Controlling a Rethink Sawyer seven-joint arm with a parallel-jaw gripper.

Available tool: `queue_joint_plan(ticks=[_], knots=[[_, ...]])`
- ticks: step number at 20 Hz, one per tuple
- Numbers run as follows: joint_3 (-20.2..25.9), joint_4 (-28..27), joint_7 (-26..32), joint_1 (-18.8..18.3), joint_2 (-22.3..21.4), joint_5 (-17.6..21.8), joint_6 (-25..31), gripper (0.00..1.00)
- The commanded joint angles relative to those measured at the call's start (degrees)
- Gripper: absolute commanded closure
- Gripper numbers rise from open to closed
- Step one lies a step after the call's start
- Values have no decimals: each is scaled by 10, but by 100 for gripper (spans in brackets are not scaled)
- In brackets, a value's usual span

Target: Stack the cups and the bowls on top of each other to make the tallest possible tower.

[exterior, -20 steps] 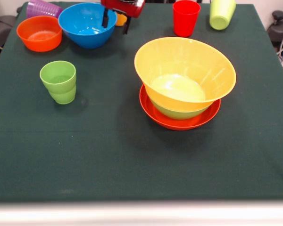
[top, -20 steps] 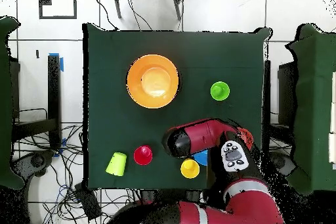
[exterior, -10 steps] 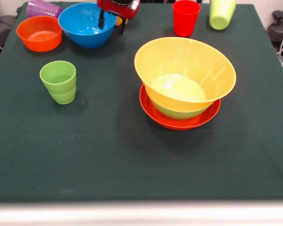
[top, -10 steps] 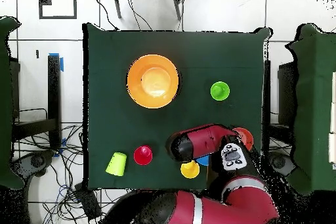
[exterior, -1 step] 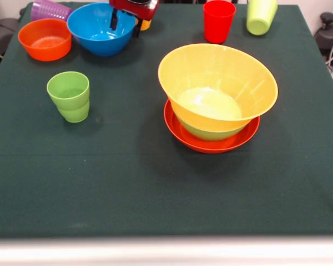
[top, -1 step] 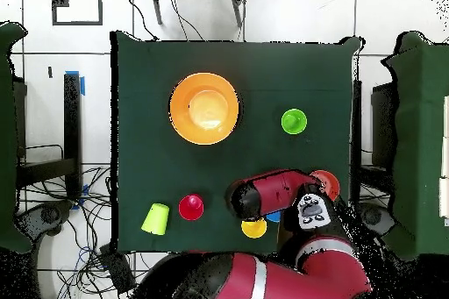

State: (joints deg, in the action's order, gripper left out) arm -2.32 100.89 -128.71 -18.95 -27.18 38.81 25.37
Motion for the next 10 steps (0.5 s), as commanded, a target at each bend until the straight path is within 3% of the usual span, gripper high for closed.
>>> queue_joint_plan(ticks=[1, 7, 8, 10], knots=[[19, -24, -29, 21, 48, 19, -47, 0], [12, -39, -36, 28, 69, 15, -65, 0], [11, -40, -33, 29, 70, 13, -67, 100], [7, -42, -34, 34, 70, 17, -70, 100]])
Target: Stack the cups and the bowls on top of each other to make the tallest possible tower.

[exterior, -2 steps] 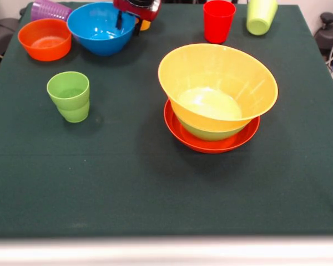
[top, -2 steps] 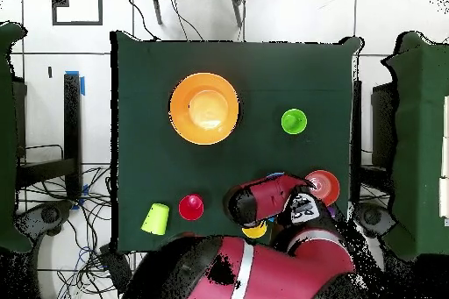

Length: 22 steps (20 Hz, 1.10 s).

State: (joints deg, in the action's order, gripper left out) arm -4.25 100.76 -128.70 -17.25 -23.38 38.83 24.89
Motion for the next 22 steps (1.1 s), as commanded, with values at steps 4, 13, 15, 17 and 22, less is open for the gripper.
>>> queue_joint_plan(ticks=[4, 13, 15, 17, 22], knots=[[21, -43, -32, 24, 33, 16, -67, 100], [34, -45, -4, 36, -17, -21, 15, 100], [33, -53, 11, 59, -57, -50, 103, 100], [31, -74, 23, 83, -89, -78, 193, 100], [34, -172, 26, 119, -83, -118, 365, 100]])
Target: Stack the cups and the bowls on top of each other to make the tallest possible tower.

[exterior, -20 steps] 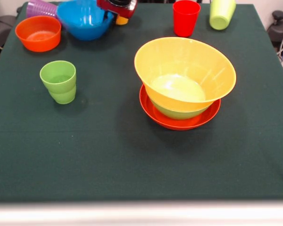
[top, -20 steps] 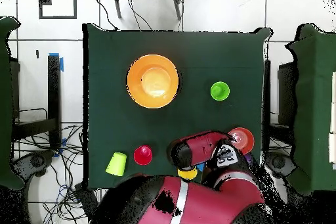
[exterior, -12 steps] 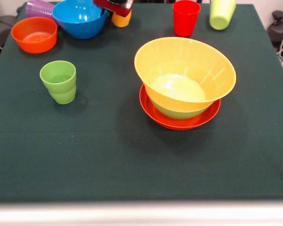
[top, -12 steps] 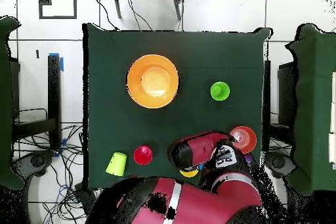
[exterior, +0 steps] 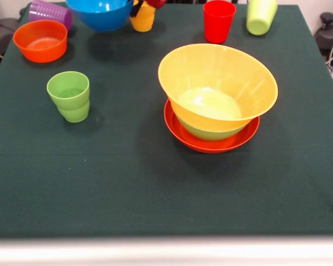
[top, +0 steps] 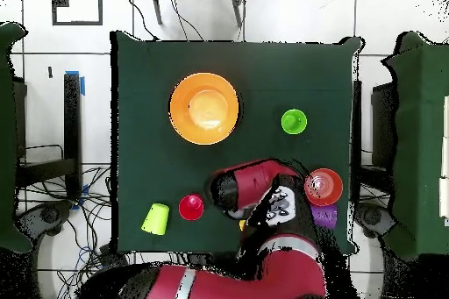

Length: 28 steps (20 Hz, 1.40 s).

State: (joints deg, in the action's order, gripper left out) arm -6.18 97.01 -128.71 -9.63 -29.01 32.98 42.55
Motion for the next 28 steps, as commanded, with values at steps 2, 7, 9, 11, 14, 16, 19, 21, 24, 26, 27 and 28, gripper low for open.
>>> queue_joint_plan(ticks=[2, 7, 9, 11, 14, 16, 19, 21, 24, 26, 27, 28], knots=[[55, -170, 20, 50, -13, -63, 220, 100], [55, -239, -22, 62, 25, -58, 208, 100], [55, -267, -41, 67, 43, -64, 206, 100], [53, -296, -63, 73, 61, -72, 204, 100], [44, -335, -84, 83, 78, -79, 199, 100], [43, -356, -87, 83, 86, -88, 199, 100], [46, -381, -82, 81, 95, -107, 205, 100], [46, -393, -79, 81, 97, -123, 221, 100], [44, -394, -81, 82, 93, -148, 232, 100], [45, -378, -80, 82, 81, -166, 232, 100], [43, -358, -81, 83, 69, -176, 223, 100], [42, -352, -79, 83, 64, -182, 222, 100]])
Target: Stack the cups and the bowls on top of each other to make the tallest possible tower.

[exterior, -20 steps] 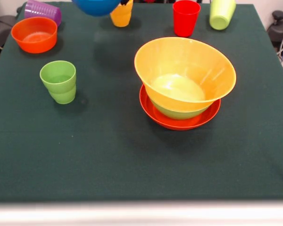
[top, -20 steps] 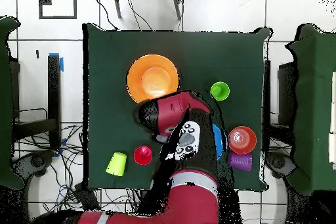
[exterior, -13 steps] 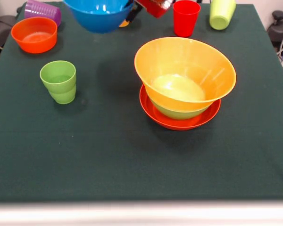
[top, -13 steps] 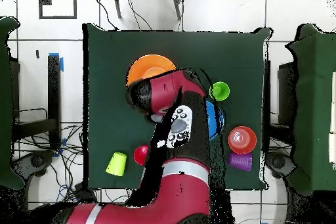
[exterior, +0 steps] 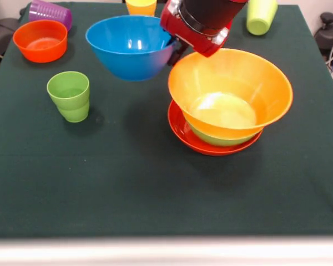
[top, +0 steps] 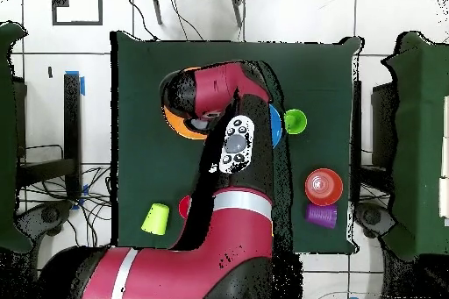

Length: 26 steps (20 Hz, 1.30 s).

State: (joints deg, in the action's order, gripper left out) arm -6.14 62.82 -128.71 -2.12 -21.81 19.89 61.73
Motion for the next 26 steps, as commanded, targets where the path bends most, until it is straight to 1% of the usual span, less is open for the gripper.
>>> queue_joint_plan(ticks=[1, 3, 8, 10, 14, 16, 17, 21, 23, 25, 26], knots=[[39, 1, -78, 8, -14, -57, 26, 100], [36, 28, -77, 10, -28, -69, 12, 100], [33, 75, -79, 15, -56, -102, -2, 100], [31, 85, -77, 15, -59, -108, -8, 100], [21, 115, -48, 23, -74, -101, -7, 100], [16, 126, -35, 23, -77, -92, -16, 100], [14, 132, -23, 22, -79, -86, -11, 100], [7, 183, 1, 21, -104, -67, -42, 100], [8, 204, 14, 17, -118, -64, -47, 100], [12, 224, 3, 12, -130, -73, -75, 100], [19, 232, -5, 6, -136, -84, -97, 100]])
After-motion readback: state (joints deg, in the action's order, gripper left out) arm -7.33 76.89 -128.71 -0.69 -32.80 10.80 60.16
